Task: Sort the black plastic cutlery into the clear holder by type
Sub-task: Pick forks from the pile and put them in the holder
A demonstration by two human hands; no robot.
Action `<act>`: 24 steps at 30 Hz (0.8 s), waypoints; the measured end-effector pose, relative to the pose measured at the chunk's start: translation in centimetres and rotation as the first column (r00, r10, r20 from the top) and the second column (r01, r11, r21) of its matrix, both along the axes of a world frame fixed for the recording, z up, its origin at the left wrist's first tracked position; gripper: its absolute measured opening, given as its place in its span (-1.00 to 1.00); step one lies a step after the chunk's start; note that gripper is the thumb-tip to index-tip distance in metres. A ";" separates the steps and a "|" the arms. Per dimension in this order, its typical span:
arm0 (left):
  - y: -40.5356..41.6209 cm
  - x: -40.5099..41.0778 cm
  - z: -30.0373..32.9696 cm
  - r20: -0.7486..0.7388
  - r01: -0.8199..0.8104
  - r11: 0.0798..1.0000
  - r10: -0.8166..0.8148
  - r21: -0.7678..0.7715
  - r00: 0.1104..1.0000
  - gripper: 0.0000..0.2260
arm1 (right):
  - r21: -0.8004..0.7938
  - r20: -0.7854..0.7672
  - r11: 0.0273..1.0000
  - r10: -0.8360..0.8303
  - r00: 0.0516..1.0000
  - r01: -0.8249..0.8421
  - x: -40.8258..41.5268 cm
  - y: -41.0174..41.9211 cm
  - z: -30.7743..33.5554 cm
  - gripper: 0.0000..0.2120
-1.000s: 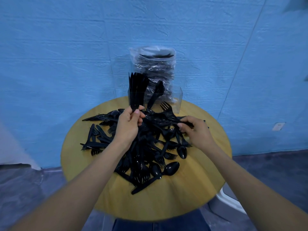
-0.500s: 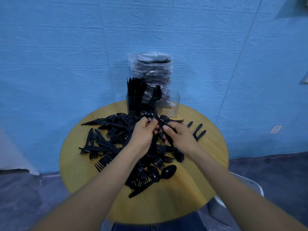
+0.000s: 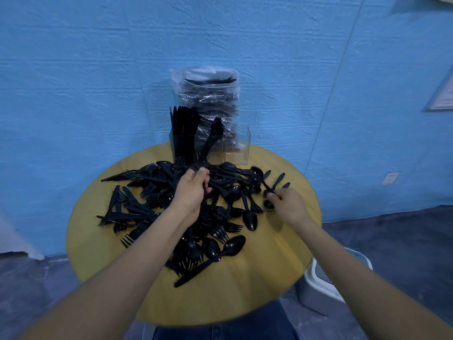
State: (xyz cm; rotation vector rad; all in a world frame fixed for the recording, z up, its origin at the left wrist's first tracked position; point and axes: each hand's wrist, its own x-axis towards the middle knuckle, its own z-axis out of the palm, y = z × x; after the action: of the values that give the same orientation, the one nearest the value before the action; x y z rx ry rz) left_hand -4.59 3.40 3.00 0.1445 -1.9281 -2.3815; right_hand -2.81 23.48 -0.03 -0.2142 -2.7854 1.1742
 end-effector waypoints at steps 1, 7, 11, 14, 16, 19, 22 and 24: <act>0.0 -0.2 0.0 0.008 0.000 1.000 0.000 0.012 1.000 -0.79 | 0.031 0.023 1.000 0.000 1.000 -0.001 0.0 0.3 -0.4 -0.78; -0.9 -0.5 0.4 0.055 0.041 0.996 -0.046 0.083 0.997 -0.80 | 0.439 -0.091 0.891 -0.084 0.992 0.116 -0.4 -0.8 -0.5 -0.63; -2.0 -0.8 0.6 0.000 0.028 0.999 -0.028 -0.019 1.000 -0.78 | 0.336 -0.124 0.940 0.111 0.986 -0.064 -1.8 -3.9 0.3 -0.59; -2.8 -1.0 0.5 -0.035 0.025 0.996 -0.028 -0.090 0.999 -0.76 | 0.317 -0.002 0.932 0.186 0.983 -0.176 -3.1 -6.5 0.3 -0.55; -3.2 -1.1 0.4 -0.048 0.027 0.991 -0.034 -0.132 0.998 -0.77 | 0.302 0.032 0.934 0.191 0.981 -0.192 -3.8 -7.5 0.1 -0.60; -3.4 -1.1 0.0 -0.071 0.040 0.974 -0.057 -0.222 0.996 -0.78 | 0.195 -0.012 0.968 0.162 0.987 -0.156 -4.2 -7.6 0.0 -0.73; -3.2 -1.3 -0.2 -0.101 0.040 0.938 -0.080 -0.345 0.992 -0.78 | 0.108 -0.140 0.989 0.119 0.983 -0.105 -3.7 -6.5 1.0 -0.90; -2.7 -1.4 0.0 -0.125 0.048 0.923 -0.103 -0.382 0.987 -0.78 | 0.093 -0.227 0.991 0.111 0.968 -0.092 -3.2 -5.4 2.2 -0.90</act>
State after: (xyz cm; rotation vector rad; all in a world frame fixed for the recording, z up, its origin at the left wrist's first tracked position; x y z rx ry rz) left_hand -6.00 0.72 2.97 -0.1228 -2.3081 -1.9452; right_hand -6.03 18.04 2.17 0.0701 -2.6574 1.0275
